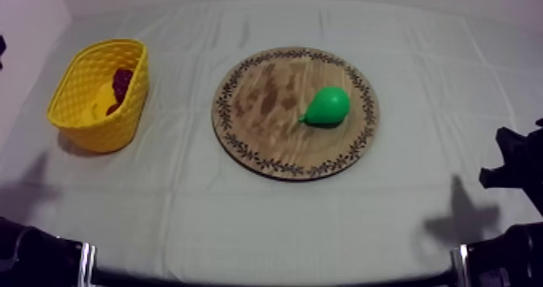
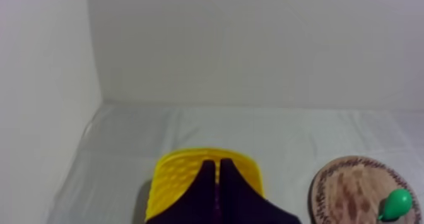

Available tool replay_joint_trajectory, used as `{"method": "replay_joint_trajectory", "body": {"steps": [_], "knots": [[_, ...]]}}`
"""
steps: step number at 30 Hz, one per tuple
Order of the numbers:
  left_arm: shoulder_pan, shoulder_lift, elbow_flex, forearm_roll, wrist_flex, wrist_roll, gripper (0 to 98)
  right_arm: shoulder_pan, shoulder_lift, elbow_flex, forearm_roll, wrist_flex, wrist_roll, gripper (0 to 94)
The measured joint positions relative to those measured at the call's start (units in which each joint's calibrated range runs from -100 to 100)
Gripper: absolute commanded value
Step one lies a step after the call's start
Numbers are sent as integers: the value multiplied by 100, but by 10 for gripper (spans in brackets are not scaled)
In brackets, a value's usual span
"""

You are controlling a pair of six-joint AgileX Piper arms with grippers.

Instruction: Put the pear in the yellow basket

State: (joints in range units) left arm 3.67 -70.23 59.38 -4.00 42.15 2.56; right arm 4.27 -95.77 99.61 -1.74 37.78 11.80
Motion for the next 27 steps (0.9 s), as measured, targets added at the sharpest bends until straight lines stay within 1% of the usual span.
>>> {"method": "replay_joint_trajectory", "body": {"steps": [6, 9, 12, 18, 22, 25, 27], "knots": [[382, 722, -938, -19, 30, -97, 0, 4, 0, 0, 0, 0, 0, 5], [595, 1058, -1299, -63, 55, -93, 0, 4, 0, 0, 0, 0, 0, 5], [858, 1369, -1591, -162, 62, -14, 0, 4, 0, 0, 0, -7, 0, 5], [1475, 1942, -2023, -545, 116, 273, 0, 4, 0, 0, 0, -7, 0, 5], [1926, 2339, -2175, -753, 126, 412, 0, 7, 0, 0, 0, -7, 0, 5], [2254, 2606, -2268, -872, 171, 534, 0, 7, 0, 0, 0, -7, 0, 5], [2463, 2780, -2368, -892, 221, 601, 0, 7, 0, 0, 0, -7, 0, 5]]}}
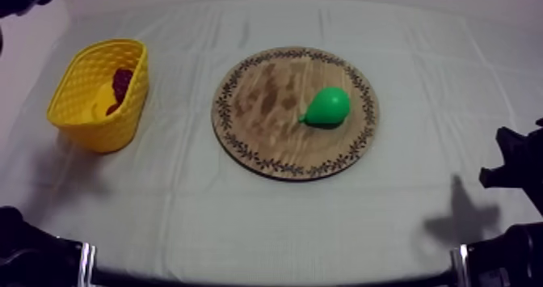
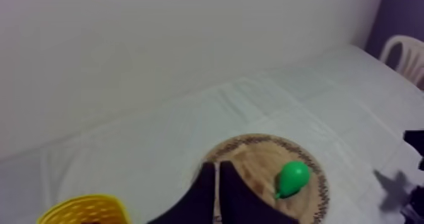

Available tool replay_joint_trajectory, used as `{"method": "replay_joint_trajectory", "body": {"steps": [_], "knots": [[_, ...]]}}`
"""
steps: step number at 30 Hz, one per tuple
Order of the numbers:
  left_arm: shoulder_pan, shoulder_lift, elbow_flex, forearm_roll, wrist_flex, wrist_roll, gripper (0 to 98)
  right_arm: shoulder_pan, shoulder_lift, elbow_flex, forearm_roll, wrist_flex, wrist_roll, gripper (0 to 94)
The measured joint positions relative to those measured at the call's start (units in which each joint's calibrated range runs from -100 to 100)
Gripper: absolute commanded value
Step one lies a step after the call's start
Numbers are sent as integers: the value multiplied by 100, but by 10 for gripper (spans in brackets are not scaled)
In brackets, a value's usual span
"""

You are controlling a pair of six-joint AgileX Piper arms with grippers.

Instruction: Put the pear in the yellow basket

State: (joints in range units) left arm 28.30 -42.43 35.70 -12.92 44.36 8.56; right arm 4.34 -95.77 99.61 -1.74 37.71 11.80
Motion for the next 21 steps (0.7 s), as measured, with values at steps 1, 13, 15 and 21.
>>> {"method": "replay_joint_trajectory", "body": {"steps": [1, 13, 15, 21], "knots": [[92, 99, -73, 0, 65, 24, 0, 0, 0, 0, 0, 0, 0, 5], [819, 1491, -1324, -142, 298, -90, 0, 4, 0, 0, 0, 0, 0, 5], [897, 1772, -1534, -142, 319, -174, 0, 4, 0, 0, 0, 0, 0, 5], [1083, 2684, -2284, -141, 679, -381, 0, 1, 0, 0, 0, 0, -20, 5]]}}
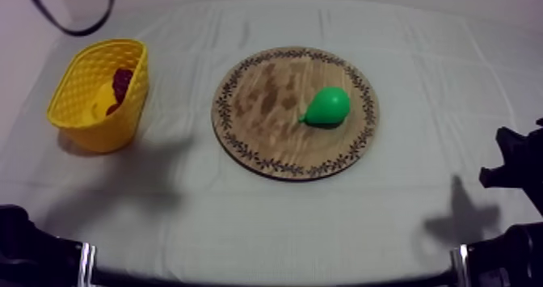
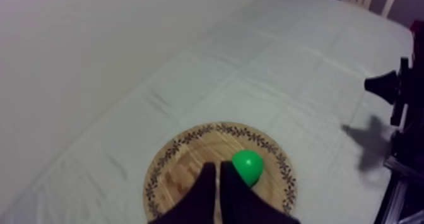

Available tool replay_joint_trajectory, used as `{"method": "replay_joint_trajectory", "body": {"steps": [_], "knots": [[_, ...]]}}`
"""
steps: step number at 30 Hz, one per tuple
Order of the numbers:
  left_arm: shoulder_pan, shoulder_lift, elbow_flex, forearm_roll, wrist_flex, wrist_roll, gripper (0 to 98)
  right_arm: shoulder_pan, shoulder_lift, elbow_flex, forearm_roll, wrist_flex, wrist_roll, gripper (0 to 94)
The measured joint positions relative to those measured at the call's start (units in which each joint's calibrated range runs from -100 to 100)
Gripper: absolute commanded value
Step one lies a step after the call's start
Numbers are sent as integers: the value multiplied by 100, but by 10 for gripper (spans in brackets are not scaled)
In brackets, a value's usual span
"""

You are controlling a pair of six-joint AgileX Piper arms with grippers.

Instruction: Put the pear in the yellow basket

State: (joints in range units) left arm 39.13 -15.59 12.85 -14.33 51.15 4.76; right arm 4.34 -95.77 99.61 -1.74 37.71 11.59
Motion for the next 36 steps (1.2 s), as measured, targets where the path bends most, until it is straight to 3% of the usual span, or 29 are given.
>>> {"method": "replay_joint_trajectory", "body": {"steps": [12, 28, 31, 36], "knots": [[61, 2155, -1435, -5, 259, 12, 0, 0, 0, 0, 0, 0, 25, 5], [178, 3908, -1888, 101, 54, -283, 7, 3, 0, 0, 0, 11, 25, 5], [178, 4061, -1934, 119, 36, -351, 140, 3, 0, 0, 0, 4, 22, 5], [171, 4116, -2005, 131, 158, -255, 643, 0, 0, 0, 0, 4, 22, 5]]}}
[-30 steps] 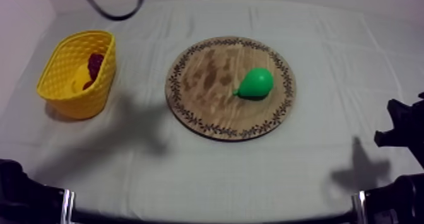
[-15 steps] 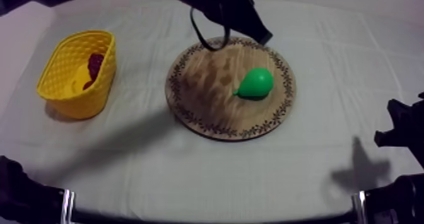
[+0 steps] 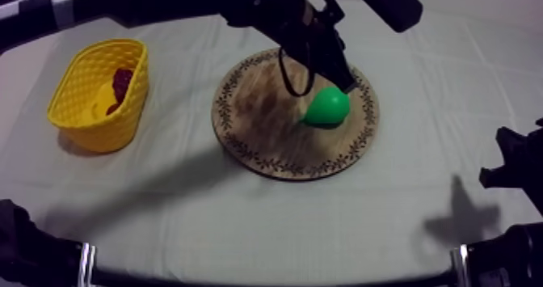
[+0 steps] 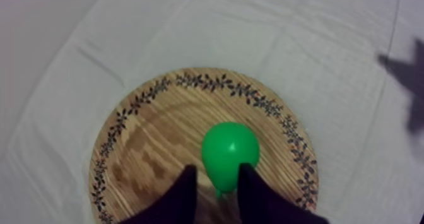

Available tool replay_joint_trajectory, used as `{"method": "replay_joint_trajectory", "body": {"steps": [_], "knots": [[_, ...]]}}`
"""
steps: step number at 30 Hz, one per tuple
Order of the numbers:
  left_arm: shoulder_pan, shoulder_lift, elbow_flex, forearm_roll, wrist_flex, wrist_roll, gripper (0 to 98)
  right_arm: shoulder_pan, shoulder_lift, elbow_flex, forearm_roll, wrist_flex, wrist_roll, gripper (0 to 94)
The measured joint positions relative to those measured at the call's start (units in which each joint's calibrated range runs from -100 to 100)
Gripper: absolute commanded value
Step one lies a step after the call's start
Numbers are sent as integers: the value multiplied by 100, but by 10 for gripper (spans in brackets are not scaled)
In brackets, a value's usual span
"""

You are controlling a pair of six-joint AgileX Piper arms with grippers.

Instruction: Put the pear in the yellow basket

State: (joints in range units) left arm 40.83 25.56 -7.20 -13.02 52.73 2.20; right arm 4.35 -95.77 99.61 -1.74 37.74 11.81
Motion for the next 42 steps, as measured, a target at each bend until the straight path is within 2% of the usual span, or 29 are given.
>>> {"method": "replay_joint_trajectory", "body": {"steps": [1, 3, 5, 9, 15, 21, 38, 42], "knots": [[1, 12, -15, 11, 95, 9, 738, 0, 0, 0, 0, 0, 0, 5], [-1, 28, -17, 26, 267, 1, 851, 0, 0, 0, 0, 0, 0, 5], [-5, 33, -56, 44, 465, -13, 907, 0, 0, 0, 0, 0, 0, 5], [-31, 40, -56, 94, 688, -66, 947, 0, 0, 0, 0, 0, 0, 5], [-71, 116, 2, 225, 689, -194, 959, 0, 0, 0, 0, 0, 0, 5], [-42, 442, 21, 260, 580, -163, 959, 3, 0, 0, 0, 0, -3, 5], [-41, 1894, -670, 259, -234, -133, 877, 3, 0, 0, 0, -2, -3, 5], [-46, 2138, -875, 187, -470, -106, 855, 3, 0, 0, 0, -2, -3, 5]]}}
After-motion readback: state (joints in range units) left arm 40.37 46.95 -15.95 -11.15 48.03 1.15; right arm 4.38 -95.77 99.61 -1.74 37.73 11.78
